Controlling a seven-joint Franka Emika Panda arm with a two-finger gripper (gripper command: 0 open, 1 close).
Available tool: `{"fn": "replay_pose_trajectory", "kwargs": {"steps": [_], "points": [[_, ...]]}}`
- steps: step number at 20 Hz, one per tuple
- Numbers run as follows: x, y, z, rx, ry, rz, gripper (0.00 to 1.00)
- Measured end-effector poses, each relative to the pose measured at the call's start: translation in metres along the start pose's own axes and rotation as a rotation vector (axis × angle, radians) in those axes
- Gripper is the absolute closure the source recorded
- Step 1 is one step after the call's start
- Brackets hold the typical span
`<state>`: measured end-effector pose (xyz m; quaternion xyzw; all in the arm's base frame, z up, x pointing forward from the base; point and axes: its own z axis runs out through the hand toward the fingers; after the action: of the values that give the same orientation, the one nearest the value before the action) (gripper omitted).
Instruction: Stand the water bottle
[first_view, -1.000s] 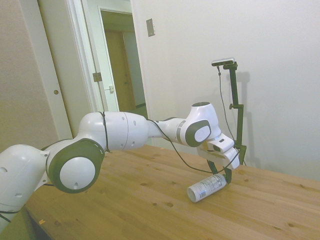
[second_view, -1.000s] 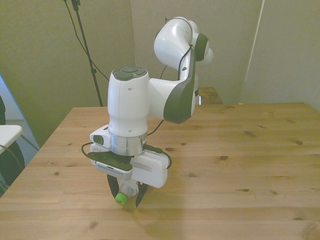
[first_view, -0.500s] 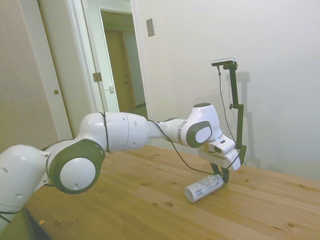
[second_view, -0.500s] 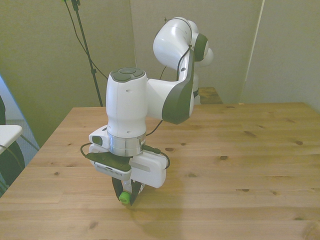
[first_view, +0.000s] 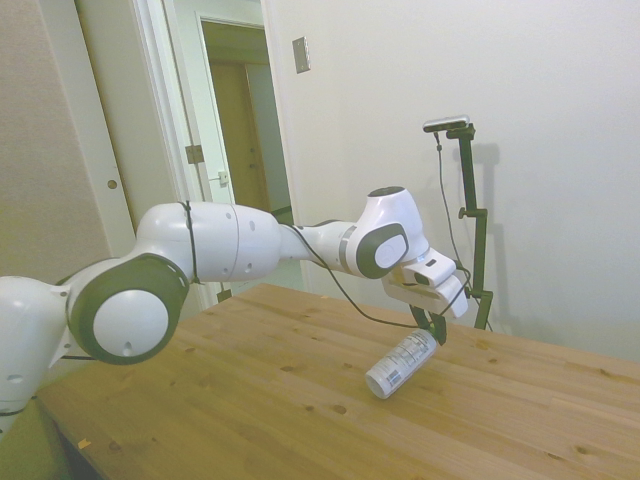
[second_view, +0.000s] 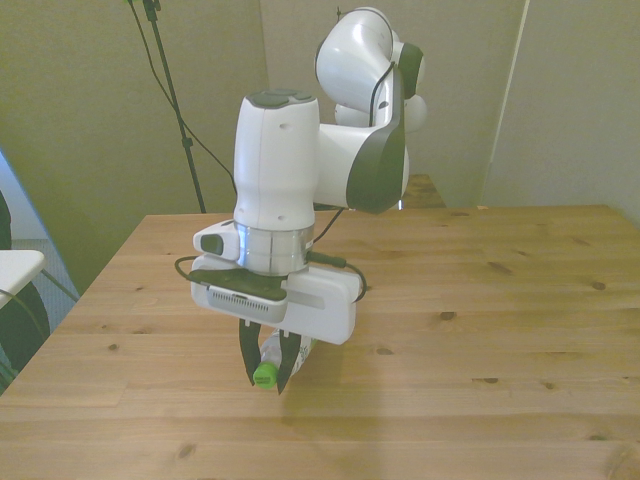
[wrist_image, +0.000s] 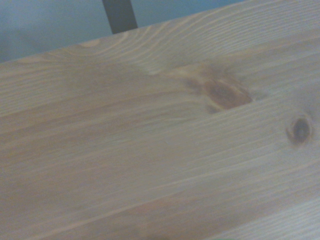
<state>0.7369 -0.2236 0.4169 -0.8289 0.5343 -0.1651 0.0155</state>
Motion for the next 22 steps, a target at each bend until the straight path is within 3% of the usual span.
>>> {"fn": "replay_pose_trajectory", "kwargs": {"steps": [11, 22], "points": [[-0.083, 0.008, -0.082, 0.192, 0.174, -0.118, 1.0], [-0.164, 0.088, -0.131, 0.37, 0.348, -0.112, 1.0]]}}
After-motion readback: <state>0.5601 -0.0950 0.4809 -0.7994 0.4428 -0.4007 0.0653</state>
